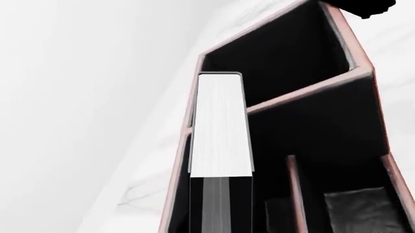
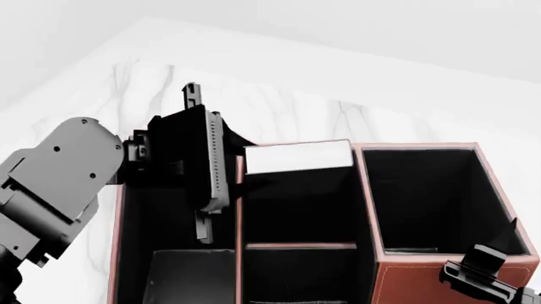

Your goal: Pick up the book and place it in the front compartment of the caddy.

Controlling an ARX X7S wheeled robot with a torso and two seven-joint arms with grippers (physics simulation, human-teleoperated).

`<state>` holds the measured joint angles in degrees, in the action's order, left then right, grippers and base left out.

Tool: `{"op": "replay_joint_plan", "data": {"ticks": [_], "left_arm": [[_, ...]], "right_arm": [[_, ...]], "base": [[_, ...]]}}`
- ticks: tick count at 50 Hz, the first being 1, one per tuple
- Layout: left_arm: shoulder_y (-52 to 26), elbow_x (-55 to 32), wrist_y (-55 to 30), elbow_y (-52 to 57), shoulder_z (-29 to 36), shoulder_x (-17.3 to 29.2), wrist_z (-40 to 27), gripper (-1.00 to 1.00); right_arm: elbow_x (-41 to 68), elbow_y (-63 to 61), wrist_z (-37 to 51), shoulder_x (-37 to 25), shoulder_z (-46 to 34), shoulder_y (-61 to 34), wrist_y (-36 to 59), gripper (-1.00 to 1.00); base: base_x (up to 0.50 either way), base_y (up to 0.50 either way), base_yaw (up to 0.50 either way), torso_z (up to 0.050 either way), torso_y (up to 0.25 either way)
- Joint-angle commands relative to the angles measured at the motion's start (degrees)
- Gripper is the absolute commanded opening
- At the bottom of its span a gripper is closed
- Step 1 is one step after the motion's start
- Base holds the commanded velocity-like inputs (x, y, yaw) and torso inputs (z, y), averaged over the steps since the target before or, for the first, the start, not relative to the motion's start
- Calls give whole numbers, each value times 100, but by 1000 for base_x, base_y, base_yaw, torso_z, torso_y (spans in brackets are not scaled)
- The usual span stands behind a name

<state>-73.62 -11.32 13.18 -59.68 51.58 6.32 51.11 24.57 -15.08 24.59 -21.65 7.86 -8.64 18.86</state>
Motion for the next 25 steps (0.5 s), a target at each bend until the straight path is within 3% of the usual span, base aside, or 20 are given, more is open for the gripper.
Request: {"op": "replay_joint_plan", "data": {"ticks": [1, 10, 15, 25], "left_arm": [[-493, -384, 306, -1520, -400, -597, 543, -100], [-480, -463, -210, -1523, -305, -626, 916, -100], [-570, -1337, -473, -1517, 267, -630, 937, -100], [-474, -1854, -139, -1528, 696, -630, 823, -100]], "right_arm": [[-364, 711, -357, 28, 275, -44, -58, 100], [-389, 901, -374, 67, 265, -42, -183, 100], [-377, 1015, -377, 57, 306, -59, -221, 100], [-427, 1335, -393, 77, 297, -132, -360, 100]], "base": [[13, 5, 7, 0, 0], [12, 2, 6, 0, 0], [9, 1, 4, 0, 0], [10, 0, 3, 0, 0]]}}
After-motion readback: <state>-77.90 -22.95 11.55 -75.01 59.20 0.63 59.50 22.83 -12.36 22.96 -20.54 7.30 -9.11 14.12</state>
